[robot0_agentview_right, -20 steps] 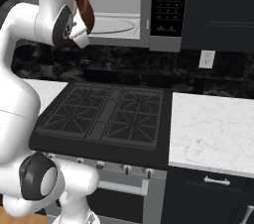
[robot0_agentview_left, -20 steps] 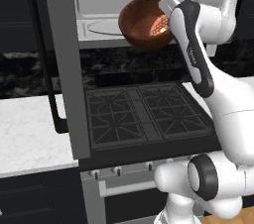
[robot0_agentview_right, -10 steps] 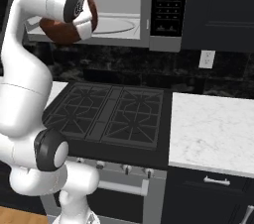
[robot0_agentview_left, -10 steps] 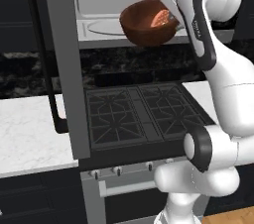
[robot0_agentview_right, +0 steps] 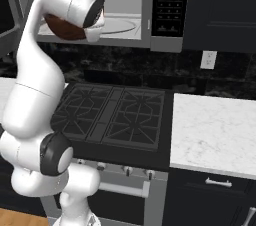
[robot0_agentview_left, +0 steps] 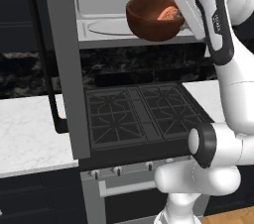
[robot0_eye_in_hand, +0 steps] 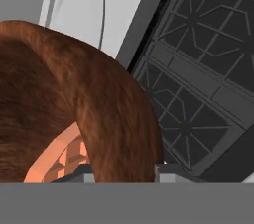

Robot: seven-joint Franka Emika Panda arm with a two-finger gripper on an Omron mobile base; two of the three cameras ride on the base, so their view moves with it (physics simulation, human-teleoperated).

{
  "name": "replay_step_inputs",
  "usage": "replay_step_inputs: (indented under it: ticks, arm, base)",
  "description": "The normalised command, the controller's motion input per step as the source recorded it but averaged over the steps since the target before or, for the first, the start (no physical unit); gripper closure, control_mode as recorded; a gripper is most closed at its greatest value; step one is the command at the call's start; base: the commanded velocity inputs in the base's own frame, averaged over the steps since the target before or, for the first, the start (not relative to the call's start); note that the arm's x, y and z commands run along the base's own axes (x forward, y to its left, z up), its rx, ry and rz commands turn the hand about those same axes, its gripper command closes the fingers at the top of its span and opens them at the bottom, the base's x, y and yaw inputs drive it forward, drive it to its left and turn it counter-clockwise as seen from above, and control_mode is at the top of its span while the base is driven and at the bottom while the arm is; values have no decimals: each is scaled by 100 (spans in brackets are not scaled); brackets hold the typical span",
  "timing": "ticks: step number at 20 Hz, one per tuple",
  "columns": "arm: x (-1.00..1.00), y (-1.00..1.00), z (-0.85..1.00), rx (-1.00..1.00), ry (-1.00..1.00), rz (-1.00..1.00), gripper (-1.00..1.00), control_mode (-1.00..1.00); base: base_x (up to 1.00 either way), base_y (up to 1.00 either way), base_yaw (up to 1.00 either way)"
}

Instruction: Open the microwave, place the bowl with waffle inside the microwave, then close the microwave door and turn it on.

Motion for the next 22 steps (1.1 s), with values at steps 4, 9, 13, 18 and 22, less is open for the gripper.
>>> replay_step_inputs:
  ticks: [4, 9, 13, 18, 22]
  arm:
    - [40, 0, -2, 20, -11, 0, 100, -100]
    - [46, 0, 0, 3, -1, 0, 100, -100]
    - [40, 0, 0, 0, 5, 0, 100, -100]
    - [50, 0, 0, 0, 0, 0, 100, -100]
    - [47, 0, 0, 0, 0, 0, 100, -100]
  base:
    - [0, 0, 0]
    - [0, 0, 0]
    - [0, 0, 0]
    - [0, 0, 0]
    - [0, 0, 0]
